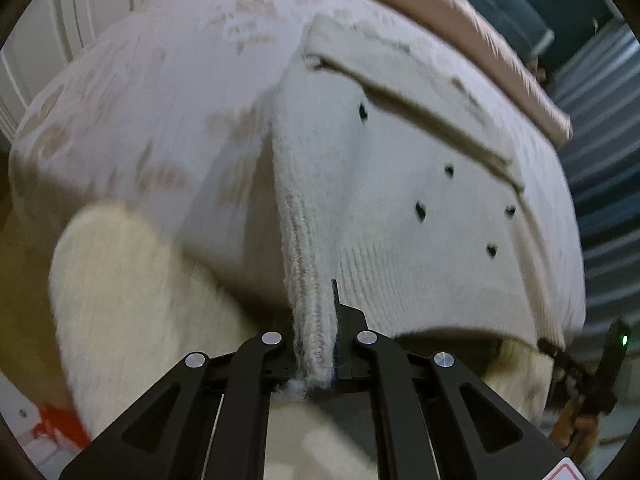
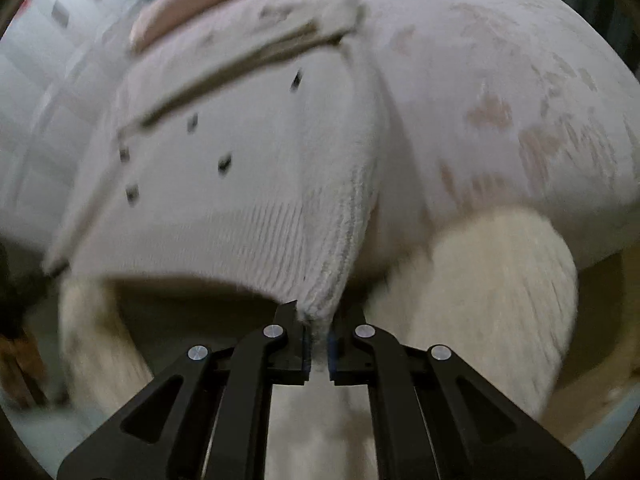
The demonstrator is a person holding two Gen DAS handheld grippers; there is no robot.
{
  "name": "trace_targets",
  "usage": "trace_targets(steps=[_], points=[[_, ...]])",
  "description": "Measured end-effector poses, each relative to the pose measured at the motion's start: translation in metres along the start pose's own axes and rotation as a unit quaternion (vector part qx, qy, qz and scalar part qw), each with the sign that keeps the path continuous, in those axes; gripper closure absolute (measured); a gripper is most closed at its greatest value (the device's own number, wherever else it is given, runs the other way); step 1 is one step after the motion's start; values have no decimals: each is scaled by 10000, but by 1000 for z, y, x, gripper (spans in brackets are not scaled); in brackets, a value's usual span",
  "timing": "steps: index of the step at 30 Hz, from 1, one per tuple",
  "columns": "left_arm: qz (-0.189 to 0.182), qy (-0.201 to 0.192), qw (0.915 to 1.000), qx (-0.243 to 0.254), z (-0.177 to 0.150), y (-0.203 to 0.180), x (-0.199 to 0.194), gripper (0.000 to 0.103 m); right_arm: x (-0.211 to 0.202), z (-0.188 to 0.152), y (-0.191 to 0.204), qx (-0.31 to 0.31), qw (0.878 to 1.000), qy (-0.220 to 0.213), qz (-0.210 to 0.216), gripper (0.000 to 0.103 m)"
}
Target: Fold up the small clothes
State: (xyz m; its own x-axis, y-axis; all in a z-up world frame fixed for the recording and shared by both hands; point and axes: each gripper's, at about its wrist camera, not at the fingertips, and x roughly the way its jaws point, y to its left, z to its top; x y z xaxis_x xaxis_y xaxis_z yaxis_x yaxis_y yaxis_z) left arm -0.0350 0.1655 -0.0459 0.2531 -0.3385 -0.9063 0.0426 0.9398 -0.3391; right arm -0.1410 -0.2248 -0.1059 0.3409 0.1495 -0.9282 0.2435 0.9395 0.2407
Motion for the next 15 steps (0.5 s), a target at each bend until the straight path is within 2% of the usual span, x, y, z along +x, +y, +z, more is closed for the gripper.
trace_targets(steps=[2,5,7,9,10,11,13,15], points=[[48,233,9997,39,-24,5,-9,99,-10,-27,-2,-122,9991,403,6,99],[123,535,9985,-20,-51,13,-22,99,-24,-52,-6,-99,9970,753,124,99],[187,626,9979,-14,-54,12,-30,99,-30,-60,-4,-108,9954,927,233,99],[142,540,9984,1,-41,7,-38,99,-36,-53,-1,-116,9952,912,343,99],[60,373,9993,53,-25,2,-42,99,-38,-45,0,-117,9957,830,399,99],[-27,214,9997,102,-10,-2,-45,99,-42,-24,0,-113,9971,576,475,99],[-330,-303,9985,323,43,-17,-50,99,-49,18,-5,-15,9983,39,574,99],[-541,-845,9935,545,100,-37,-49,99,-58,84,-11,238,9936,-798,757,99]])
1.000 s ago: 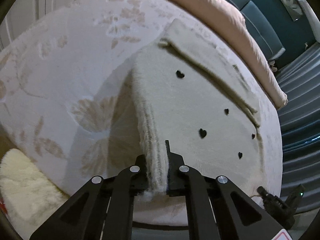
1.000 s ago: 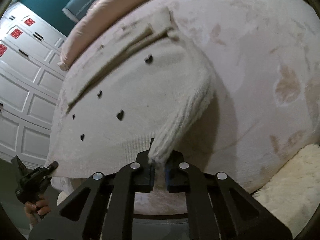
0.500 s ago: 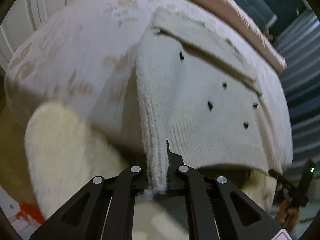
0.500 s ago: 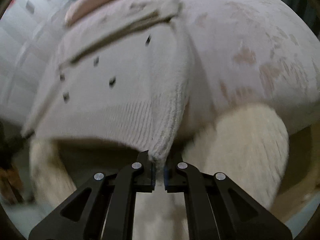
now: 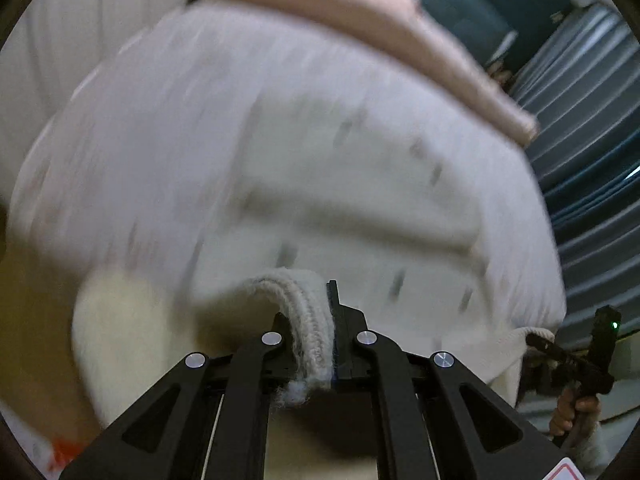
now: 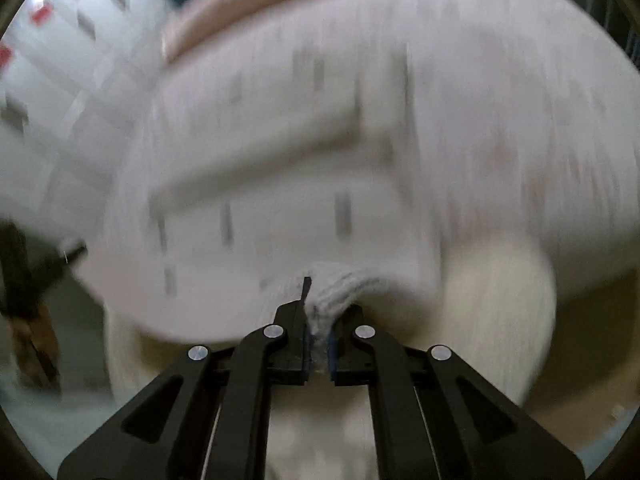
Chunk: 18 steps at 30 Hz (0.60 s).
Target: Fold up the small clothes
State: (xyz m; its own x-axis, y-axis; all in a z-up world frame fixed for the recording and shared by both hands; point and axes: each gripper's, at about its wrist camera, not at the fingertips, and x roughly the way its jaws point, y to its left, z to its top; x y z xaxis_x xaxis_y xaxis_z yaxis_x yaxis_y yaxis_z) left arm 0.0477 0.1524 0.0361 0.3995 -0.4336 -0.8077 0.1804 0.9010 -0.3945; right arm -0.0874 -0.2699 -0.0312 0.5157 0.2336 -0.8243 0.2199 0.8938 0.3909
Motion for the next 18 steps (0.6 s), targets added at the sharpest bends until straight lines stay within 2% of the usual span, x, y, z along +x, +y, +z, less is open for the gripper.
trace_targets(steps=[2,3,4,5,7,9,10,11,13,14,16,18], points=[[236,-681,9971,247,60,-15,17,97,10,65,-1,68,9972,-732,123,97],[247,-860,9954,348,85,-21,28,96,15,85,2,168,9945,-1030,124,95],[317,-999,9938,361,99,-23,35,86,19,110,-1,333,9892,-1427,100,84],[448,-1142,9921,258,115,-24,44,78,21,129,-4,535,9823,-1794,-58,65],[415,-1276,9905,-315,139,-18,58,64,14,143,-12,983,9681,-2291,-265,47],[624,-1610,9824,-712,144,-8,53,50,1,139,-18,1401,9531,-2681,104,35],[678,-1713,9798,-783,137,-2,46,34,-4,132,-21,1526,9489,-2755,218,29],[706,-1771,9782,-827,127,2,41,24,-6,120,-26,1585,9486,-2724,299,27],[679,-1741,9787,-850,106,22,37,22,0,93,-30,1574,9554,-2486,267,26],[722,-1607,9807,-851,96,31,41,19,9,72,-37,1573,9621,-2225,116,26],[850,-1153,9845,-1012,67,58,60,19,28,43,-45,1624,9694,-1838,-127,26],[892,-618,9854,-1314,34,85,85,19,54,8,-57,1782,9754,-1267,-264,26]])
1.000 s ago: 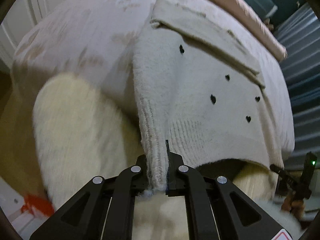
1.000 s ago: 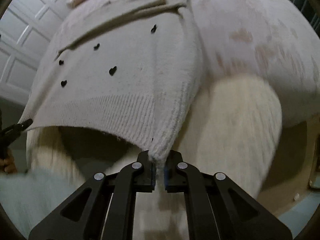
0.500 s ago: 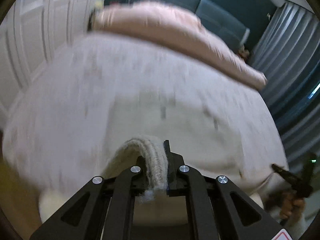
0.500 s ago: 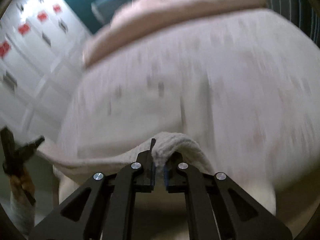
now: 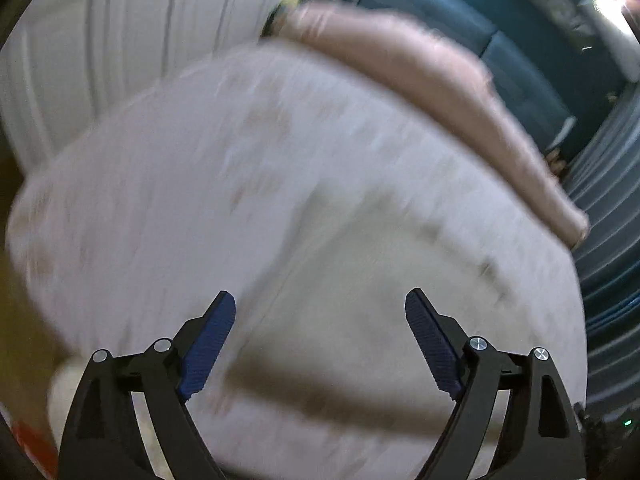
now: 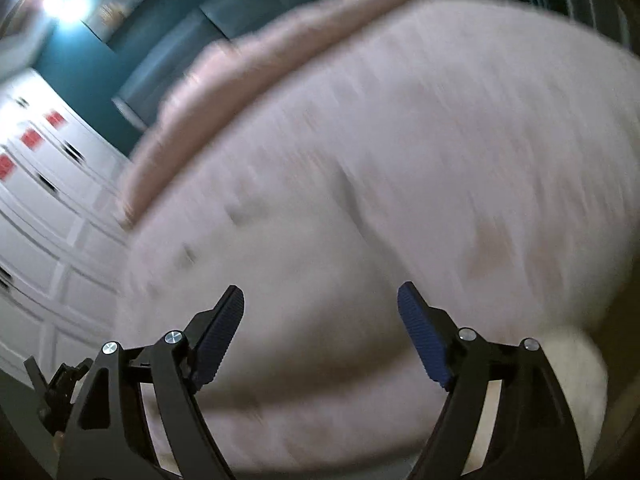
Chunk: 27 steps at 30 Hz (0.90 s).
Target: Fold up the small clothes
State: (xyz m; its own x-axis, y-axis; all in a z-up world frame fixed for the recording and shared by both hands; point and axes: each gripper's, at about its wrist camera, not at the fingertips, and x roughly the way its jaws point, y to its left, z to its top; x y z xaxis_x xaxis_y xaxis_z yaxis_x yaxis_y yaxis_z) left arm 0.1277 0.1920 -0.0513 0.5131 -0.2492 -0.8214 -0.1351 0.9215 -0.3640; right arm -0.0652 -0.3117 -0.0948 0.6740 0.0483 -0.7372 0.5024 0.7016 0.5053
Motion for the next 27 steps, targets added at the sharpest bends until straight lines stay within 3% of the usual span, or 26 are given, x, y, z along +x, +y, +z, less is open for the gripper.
trace_targets(steps=[2,6,13,15,17,20,23,27], points=[[96,501,9975,-481,-27,30,23,19,16,-26,-22,246,9987,418,-157,26],[-155,635,9919,-1092,-44,48,40,19,34,-37,-33,691,9949,702,233,26],[-487,577,9911,-1100,-21,23,69,20,71,-16,-16,1057,9888,862,614,24],[-470,787,9887,-1190,-17,18,80,37,78,-10,-12,1096,9883,890,575,40],[-639,967,9860,-1202,-18,15,79,85,81,-8,-10,1129,9863,1026,633,95],[-716,969,9886,-906,-19,10,64,96,61,-5,-4,955,9895,851,675,95],[-737,924,9912,-603,-24,9,38,97,39,-9,-3,761,9913,821,694,96],[-685,1287,9885,-401,-52,21,10,97,8,-32,-16,576,9915,1082,424,96]])
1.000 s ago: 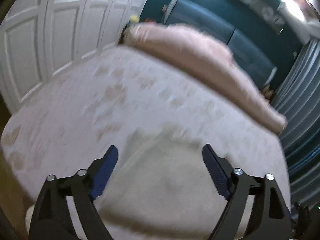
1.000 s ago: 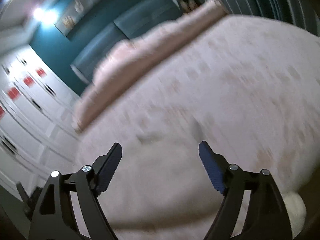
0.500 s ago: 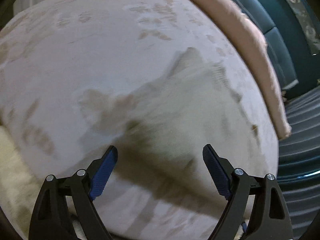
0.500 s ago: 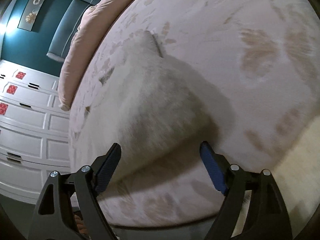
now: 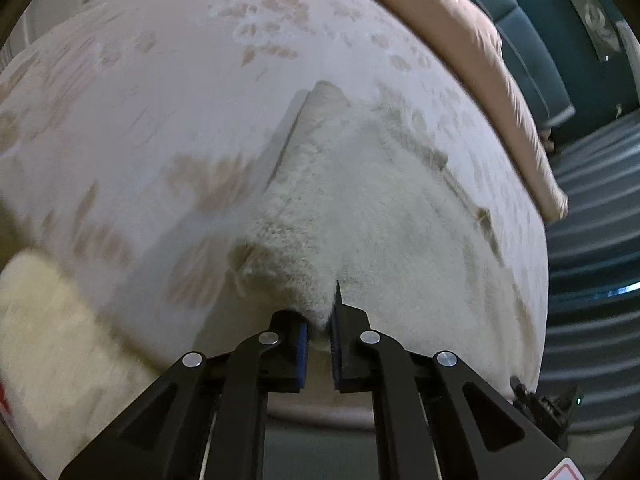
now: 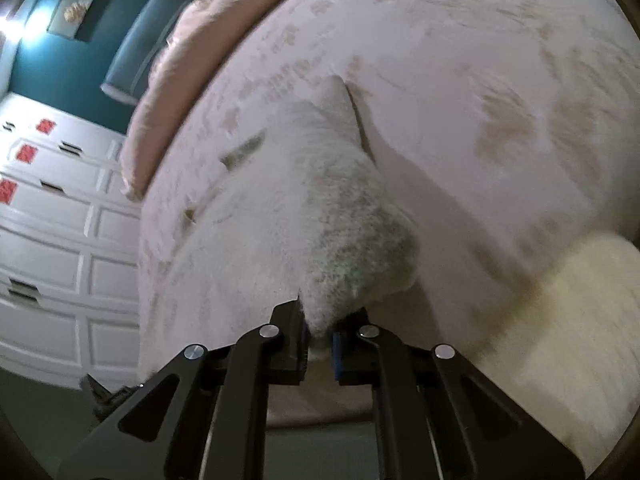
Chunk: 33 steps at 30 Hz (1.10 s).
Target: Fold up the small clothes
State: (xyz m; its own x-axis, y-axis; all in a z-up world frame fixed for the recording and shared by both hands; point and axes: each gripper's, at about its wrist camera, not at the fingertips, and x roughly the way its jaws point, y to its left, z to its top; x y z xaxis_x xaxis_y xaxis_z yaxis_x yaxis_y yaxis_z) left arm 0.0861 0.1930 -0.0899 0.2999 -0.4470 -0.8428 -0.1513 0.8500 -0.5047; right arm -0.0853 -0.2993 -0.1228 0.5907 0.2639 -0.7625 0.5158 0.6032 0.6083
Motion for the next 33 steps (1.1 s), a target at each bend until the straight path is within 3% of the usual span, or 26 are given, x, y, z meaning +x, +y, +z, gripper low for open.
trace_targets(steps=[5,7,9,10,11,12,14,17,19,20,21,25,26,27,28,29,32,33], points=[[312,446,9985,31,-51,23,-1,95,-7,-45,-20,-506,9941,560,-778,93],[371,451,9982,-133,-61,31,1,94,-7,-54,-25,-687,9896,630,-1094,91],[483,238,9985,-134,-60,29,-13,93,-21,-50,-21,-746,9888,502,-1195,76],[491,95,9987,-69,-57,24,-23,93,-29,-46,-19,-735,9887,360,-1255,57],[527,-53,9986,49,-54,18,-33,87,-43,-39,-15,-754,9885,47,-1310,45],[612,-267,9974,268,-47,7,-44,79,-52,-32,-13,-811,9872,-202,-1355,43],[777,-702,9928,585,-32,-11,-58,47,-66,-16,-1,-1012,9825,-615,-1440,36],[714,-1123,9858,1028,5,-42,-54,37,-60,20,22,-1195,9807,-944,-1225,31],[704,-1129,9841,1177,28,-58,-34,36,-38,42,33,-1413,9789,-942,-1133,28],[602,-1079,9843,1257,36,-61,-26,27,-29,48,37,-1492,9779,-941,-1121,28],[562,-964,9846,1342,47,-67,-7,25,-14,58,40,-1578,9773,-914,-1075,28],[804,-523,9887,1156,70,-68,59,29,43,77,43,-1464,9809,-530,-1166,30],[816,-382,9903,1058,73,-63,75,45,57,78,41,-1410,9822,-376,-1185,48],[751,-241,9919,1000,72,-60,85,59,65,73,42,-1438,9818,-265,-1208,58],[660,-124,9925,1026,72,-56,87,87,69,70,45,-1533,9788,-211,-1344,83],[564,-68,9927,1069,69,-56,88,95,68,67,49,-1638,9760,-238,-1417,90],[388,-669,9863,1455,65,-77,45,96,23,62,67,-1780,9775,-778,-825,96],[232,-863,9849,1482,65,-83,27,96,-5,62,71,-1717,9785,-1097,-304,96]])
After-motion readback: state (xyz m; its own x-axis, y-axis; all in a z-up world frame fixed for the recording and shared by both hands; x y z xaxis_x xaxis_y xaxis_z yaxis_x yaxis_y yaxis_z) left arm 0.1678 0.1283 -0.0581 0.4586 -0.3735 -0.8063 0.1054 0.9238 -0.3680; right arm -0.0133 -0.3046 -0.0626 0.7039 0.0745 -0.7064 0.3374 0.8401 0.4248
